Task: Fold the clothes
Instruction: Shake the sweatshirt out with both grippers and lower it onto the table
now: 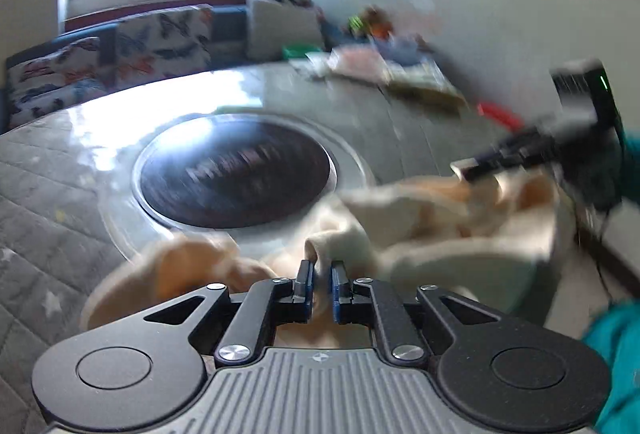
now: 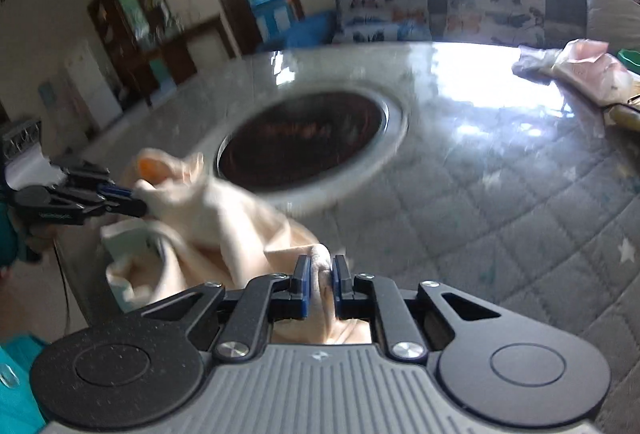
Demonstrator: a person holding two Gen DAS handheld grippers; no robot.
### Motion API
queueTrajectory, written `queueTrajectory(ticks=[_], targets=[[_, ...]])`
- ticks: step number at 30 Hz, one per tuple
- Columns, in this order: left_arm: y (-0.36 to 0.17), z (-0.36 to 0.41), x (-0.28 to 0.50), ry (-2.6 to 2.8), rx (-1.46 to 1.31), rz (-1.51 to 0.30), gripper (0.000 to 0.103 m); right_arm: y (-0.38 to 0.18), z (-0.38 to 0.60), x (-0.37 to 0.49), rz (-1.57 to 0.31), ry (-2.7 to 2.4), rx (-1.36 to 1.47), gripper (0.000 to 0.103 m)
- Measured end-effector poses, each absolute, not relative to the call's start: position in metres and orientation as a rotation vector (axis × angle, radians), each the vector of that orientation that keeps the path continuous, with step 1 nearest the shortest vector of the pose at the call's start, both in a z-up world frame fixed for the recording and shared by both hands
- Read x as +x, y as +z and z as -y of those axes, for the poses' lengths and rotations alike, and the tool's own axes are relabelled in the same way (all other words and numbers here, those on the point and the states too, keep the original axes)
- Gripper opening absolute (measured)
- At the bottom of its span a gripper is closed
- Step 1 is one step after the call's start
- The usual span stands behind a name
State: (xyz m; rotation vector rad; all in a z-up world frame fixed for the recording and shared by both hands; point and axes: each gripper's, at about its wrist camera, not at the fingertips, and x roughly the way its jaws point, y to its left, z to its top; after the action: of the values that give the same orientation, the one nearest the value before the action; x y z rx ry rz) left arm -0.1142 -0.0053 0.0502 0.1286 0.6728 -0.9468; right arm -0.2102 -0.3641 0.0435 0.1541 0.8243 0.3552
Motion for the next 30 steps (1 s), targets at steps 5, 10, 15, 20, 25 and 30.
queueTrajectory(ticks=[5, 10, 15, 20, 25, 30], targets=[[0.042, 0.007, -0.129, -0.988, 0.189, -0.714, 0.022, 0.040, 0.361, -0.213, -0.848, 0.368, 0.148, 0.021], [0.059, -0.005, -0.115, -0.963, 0.044, -0.702, 0.046, 0.040, 0.359, -0.217, -0.847, 0.362, 0.157, 0.022], [0.059, 0.000, -0.098, -0.901, -0.020, -0.751, 0.036, 0.039, 0.355, -0.223, -0.844, 0.382, 0.122, 0.022], [0.047, 0.006, -0.099, -0.885, 0.035, -0.775, 0.024, 0.037, 0.358, -0.225, -0.839, 0.370, 0.136, 0.022], [0.034, 0.012, -0.100, -0.868, 0.089, -0.799, 0.032, 0.036, 0.356, -0.226, -0.833, 0.378, 0.122, 0.022], [0.022, 0.019, -0.101, -0.851, 0.144, -0.821, 0.035, 0.035, 0.356, -0.225, -0.831, 0.379, 0.118, 0.022]])
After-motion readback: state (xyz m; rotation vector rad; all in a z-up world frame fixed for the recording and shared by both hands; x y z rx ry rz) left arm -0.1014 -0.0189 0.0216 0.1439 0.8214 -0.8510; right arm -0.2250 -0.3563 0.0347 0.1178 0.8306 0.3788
